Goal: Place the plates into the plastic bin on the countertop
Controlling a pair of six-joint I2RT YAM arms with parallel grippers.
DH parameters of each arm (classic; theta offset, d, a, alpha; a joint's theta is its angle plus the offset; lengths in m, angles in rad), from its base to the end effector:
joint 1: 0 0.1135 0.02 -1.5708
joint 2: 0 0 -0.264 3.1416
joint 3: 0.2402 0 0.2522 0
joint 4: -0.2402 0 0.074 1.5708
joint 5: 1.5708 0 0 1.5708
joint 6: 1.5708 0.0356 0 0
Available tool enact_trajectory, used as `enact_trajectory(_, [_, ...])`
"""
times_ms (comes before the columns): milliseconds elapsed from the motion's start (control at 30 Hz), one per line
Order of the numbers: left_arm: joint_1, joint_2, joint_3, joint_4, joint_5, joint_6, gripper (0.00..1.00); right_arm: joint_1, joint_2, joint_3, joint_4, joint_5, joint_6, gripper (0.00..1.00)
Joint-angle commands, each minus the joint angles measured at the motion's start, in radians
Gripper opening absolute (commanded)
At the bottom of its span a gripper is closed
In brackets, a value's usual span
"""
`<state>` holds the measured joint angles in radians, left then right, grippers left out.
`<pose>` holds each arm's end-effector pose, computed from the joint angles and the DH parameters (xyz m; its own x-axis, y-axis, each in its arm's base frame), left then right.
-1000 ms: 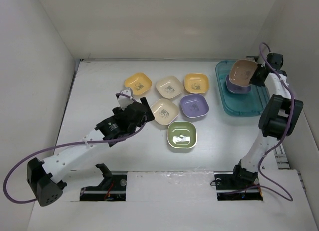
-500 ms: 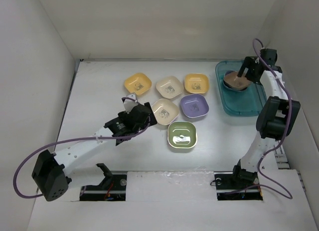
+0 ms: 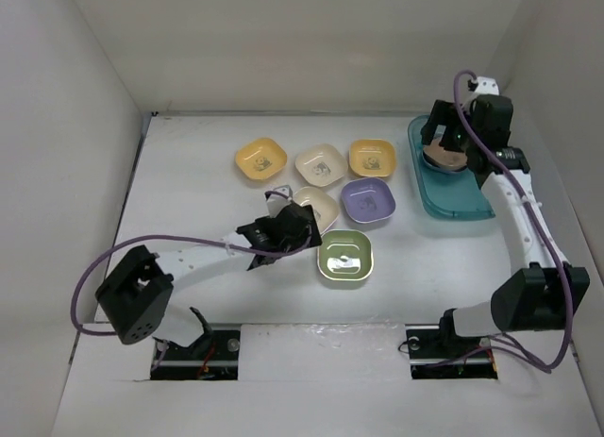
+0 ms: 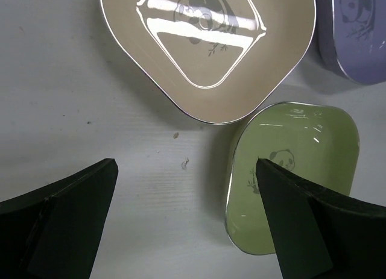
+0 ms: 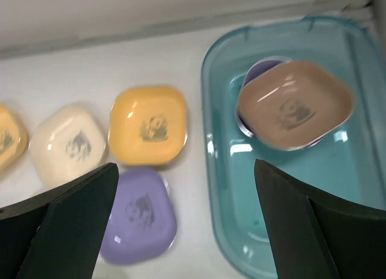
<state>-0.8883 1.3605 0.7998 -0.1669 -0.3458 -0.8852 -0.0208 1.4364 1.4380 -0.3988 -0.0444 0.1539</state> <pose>0.1888 -0.2132 0.2207 -0.7071 -0.2846 -0.6473 0.0365 0.8995 -0.4353 0.3305 -0.0053 0.3931 -0.3853 0.1612 -0.9086 0.0394 0.9866 0.1583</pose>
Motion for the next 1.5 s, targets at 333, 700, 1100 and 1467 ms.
enact_trajectory(333, [-0.110, 0.262, 0.151, 0.064, -0.021, -0.061, 0.70, 0.113, -0.189, -0.294, 0.117, -0.045, -0.033, 1.00])
enact_trajectory(700, [-0.186, 0.376, 0.174, -0.063, -0.039, -0.161, 0.08, 0.122, -0.240, -0.304, 0.117, -0.063, -0.043, 1.00])
enact_trajectory(1100, [-0.342, 0.224, 0.543, -0.518, -0.306, -0.264, 0.00, 0.151, -0.392, -0.449, 0.164, -0.316, -0.079, 1.00])
enact_trajectory(1467, [-0.193, 0.183, 0.711, -0.406, -0.403, -0.011, 0.00, 0.255, -0.392, -0.515, 0.187, -0.426, -0.073, 0.98])
